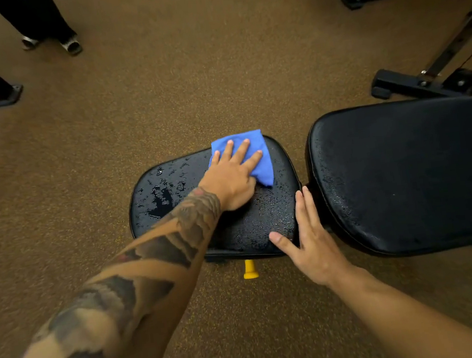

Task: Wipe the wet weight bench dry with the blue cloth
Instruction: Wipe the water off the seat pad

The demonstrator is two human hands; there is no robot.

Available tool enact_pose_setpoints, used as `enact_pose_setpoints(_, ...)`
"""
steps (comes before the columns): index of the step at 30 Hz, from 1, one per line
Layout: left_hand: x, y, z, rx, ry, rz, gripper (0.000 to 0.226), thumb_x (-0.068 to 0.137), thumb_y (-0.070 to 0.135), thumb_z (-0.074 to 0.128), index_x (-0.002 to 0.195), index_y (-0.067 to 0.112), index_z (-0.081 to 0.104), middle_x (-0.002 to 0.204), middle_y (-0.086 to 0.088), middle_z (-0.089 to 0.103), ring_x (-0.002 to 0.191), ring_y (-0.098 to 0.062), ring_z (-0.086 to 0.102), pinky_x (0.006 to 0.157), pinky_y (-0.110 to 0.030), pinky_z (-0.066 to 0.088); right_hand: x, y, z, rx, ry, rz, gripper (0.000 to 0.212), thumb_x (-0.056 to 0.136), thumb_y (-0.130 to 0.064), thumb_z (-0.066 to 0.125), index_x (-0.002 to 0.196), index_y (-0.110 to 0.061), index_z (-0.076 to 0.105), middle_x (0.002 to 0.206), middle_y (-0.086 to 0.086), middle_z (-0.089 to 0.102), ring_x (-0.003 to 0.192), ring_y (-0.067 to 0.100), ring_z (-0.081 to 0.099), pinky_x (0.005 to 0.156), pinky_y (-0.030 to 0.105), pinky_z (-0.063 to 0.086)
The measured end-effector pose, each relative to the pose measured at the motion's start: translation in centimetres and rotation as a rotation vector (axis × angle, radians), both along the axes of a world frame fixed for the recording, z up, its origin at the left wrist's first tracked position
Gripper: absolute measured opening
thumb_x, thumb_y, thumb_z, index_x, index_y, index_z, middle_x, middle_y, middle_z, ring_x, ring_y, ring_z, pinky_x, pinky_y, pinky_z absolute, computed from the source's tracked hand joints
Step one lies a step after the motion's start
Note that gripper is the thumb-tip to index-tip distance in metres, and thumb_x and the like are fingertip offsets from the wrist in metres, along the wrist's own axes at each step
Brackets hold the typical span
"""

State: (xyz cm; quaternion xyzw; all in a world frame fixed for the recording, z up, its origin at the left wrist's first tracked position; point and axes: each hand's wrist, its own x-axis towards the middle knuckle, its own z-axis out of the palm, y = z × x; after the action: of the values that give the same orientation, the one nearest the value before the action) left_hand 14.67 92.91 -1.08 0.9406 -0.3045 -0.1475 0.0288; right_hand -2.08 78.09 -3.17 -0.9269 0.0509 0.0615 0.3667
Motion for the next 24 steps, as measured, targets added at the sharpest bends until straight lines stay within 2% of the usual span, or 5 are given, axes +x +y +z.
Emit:
enact_pose_setpoints(5,-1.0,3.0,0.3,-0.039,0.044,0.07,0.057,0.1,0.032,0.033,0.154,0.028,0.016,0.164,-0.005,0.0,0.149,-0.034,-0.003,0.119,-0.05,0.002,-0.1,0.1,0.6,-0.01,0.042,0.006,0.108,0.079,-0.07,0.049,0.15,-0.019,-0.013,0.152,-0.018,-0.03,0.143,0.012,0.013,0.108,0.027,0.025)
enact_pose_setpoints(10,-7.7,6.6,0.4,-0.079,0.035,0.008,0.064,0.09,0.039,0.021,0.151,0.024,0.03,0.161,-0.009,0.018,0.147,-0.042,0.011,0.116,-0.06,0.015,-0.1,-0.1,1.1,0.031,0.048,-0.006,0.111,0.077,-0.066,0.059,0.151,-0.02,-0.011,0.151,-0.021,-0.029,0.143,0.011,0.015,0.105,0.022,0.025)
enact_pose_setpoints(14,-5.8,3.0,0.8,-0.041,0.06,-0.067,0.071,0.084,0.041,0.009,0.153,0.029,0.022,0.163,-0.007,0.009,0.148,-0.039,0.004,0.118,-0.056,0.01,-0.1,-0.1,0.9,0.016,0.047,-0.009,0.113,0.075,-0.067,0.06,0.151,-0.019,-0.008,0.151,-0.021,-0.029,0.143,0.012,0.017,0.105,0.027,0.032)
enact_pose_setpoints(19,0.7,-1.9,0.4,0.0,0.012,-0.059,0.059,0.099,0.03,0.034,0.154,0.033,0.014,0.164,-0.004,0.0,0.149,-0.035,-0.003,0.118,-0.051,0.002,0.1,-0.4,0.7,-0.033,0.071,0.016,0.112,0.075,-0.072,0.055,0.152,-0.018,-0.008,0.15,-0.02,-0.032,0.143,0.015,0.019,0.107,0.031,0.031)
enact_pose_setpoints(24,1.1,1.3,-0.3,-0.051,-0.007,0.112,0.057,0.1,0.03,0.036,0.154,0.03,0.019,0.163,-0.005,0.006,0.148,-0.037,0.001,0.118,-0.05,0.004,0.2,-0.5,0.7,-0.072,0.074,0.026,0.112,0.075,-0.074,0.052,0.151,-0.018,-0.008,0.152,-0.017,-0.032,0.142,0.018,0.021,0.108,0.034,0.031)
